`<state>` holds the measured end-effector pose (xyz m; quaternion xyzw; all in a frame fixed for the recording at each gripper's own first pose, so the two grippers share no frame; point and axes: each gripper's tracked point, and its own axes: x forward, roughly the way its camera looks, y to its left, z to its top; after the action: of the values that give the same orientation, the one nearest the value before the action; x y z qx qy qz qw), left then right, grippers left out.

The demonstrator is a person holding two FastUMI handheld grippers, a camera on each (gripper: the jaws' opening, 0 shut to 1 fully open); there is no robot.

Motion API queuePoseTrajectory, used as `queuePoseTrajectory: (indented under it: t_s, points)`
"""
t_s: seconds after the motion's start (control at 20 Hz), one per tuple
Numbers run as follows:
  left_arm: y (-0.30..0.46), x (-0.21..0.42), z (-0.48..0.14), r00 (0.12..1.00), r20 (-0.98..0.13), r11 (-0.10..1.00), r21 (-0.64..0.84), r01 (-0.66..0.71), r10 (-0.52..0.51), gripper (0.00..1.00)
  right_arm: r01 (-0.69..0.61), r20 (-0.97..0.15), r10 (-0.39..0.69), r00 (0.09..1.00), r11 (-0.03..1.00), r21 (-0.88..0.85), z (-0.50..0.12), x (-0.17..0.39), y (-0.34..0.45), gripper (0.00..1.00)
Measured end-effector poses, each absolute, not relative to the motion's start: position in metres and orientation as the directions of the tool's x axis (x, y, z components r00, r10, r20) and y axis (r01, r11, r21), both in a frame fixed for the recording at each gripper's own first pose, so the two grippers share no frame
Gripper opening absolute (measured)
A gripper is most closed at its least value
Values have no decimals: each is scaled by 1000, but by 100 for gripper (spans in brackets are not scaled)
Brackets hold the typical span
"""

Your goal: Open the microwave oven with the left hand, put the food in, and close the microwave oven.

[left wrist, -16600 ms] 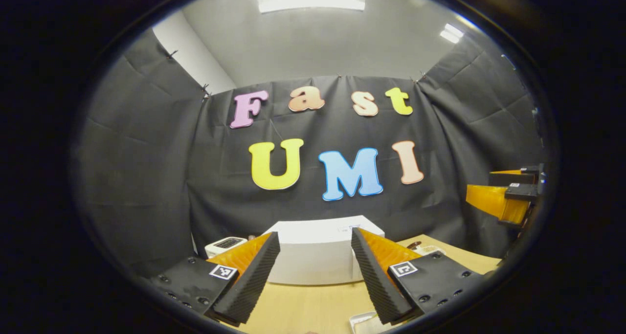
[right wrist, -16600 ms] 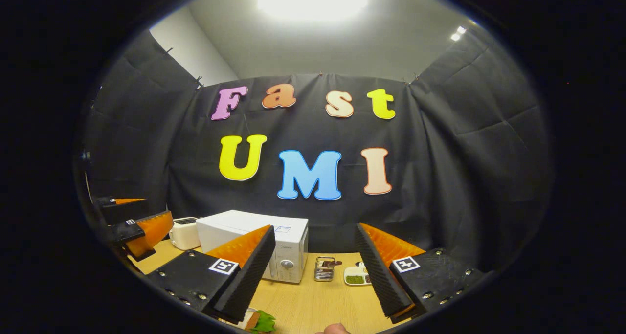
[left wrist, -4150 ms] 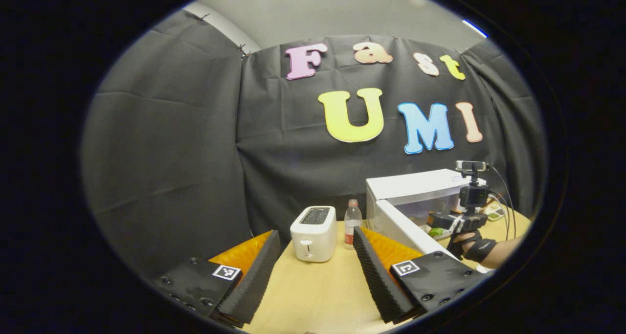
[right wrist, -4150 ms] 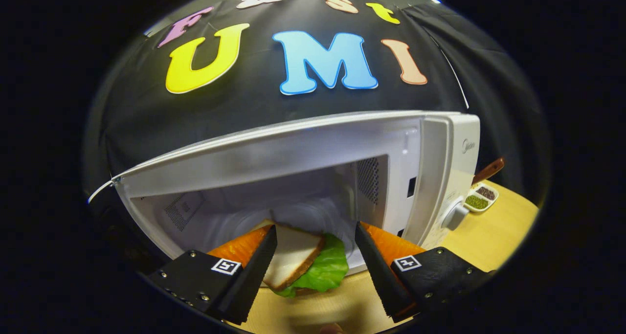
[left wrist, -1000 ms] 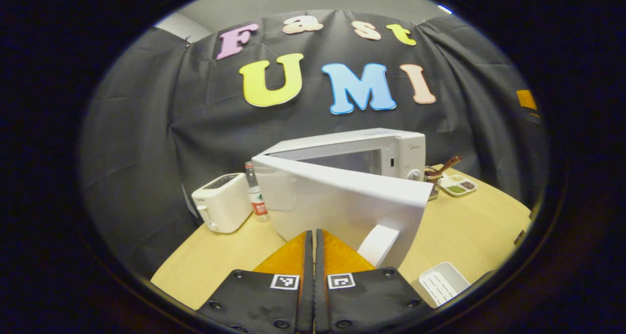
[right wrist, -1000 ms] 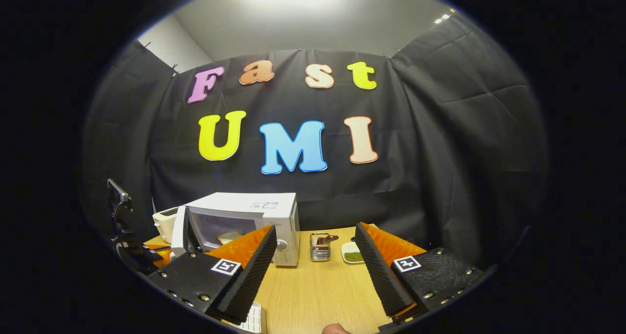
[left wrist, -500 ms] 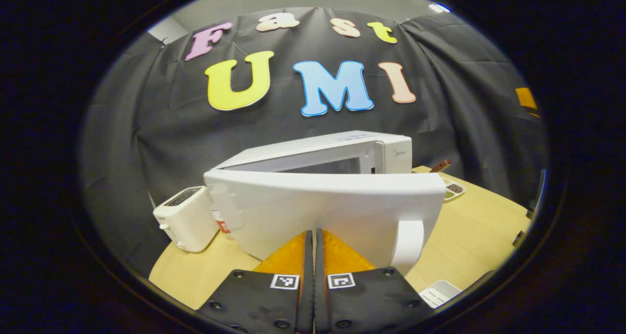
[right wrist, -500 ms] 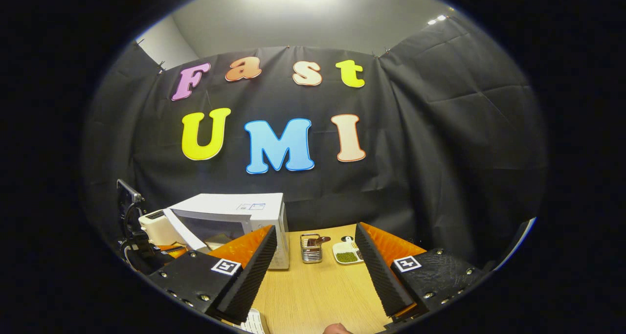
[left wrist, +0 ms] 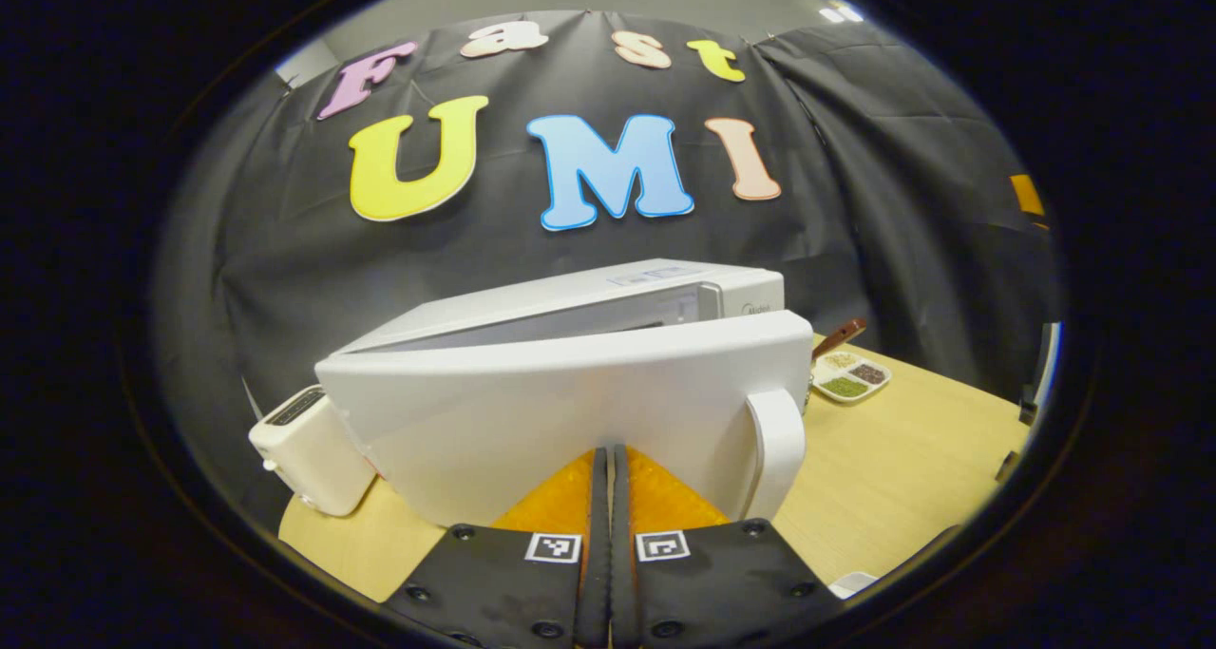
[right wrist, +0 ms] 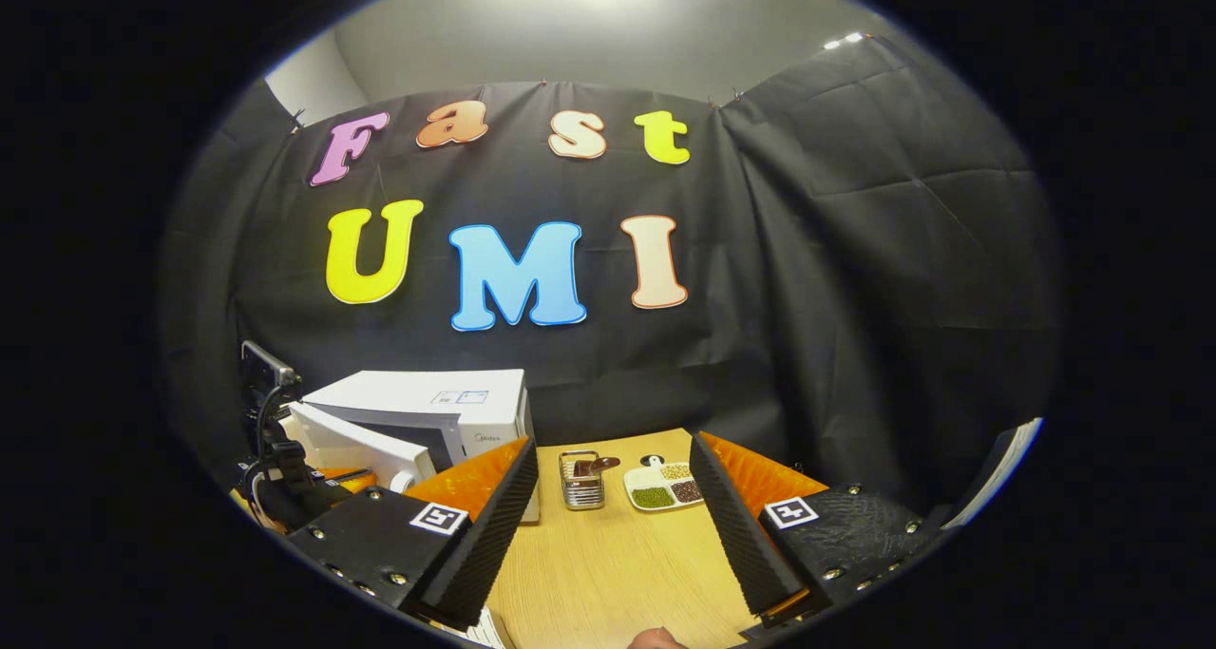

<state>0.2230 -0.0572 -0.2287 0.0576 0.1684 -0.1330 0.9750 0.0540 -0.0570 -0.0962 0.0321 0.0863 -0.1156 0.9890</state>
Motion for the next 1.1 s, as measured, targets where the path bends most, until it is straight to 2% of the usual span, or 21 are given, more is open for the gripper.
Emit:
queuePoseTrajectory:
  t_s: [0.55,1.1]
  points:
    - [-67,277,-238,917,-336,968,49,247,-216,7,277,-199,-269,942,961,8,-101,47,-67,98]
    - [-68,298,-241,927,-324,976,46,215,-189,7,266,-226,-259,939,964,3,-112,37,-59,98]
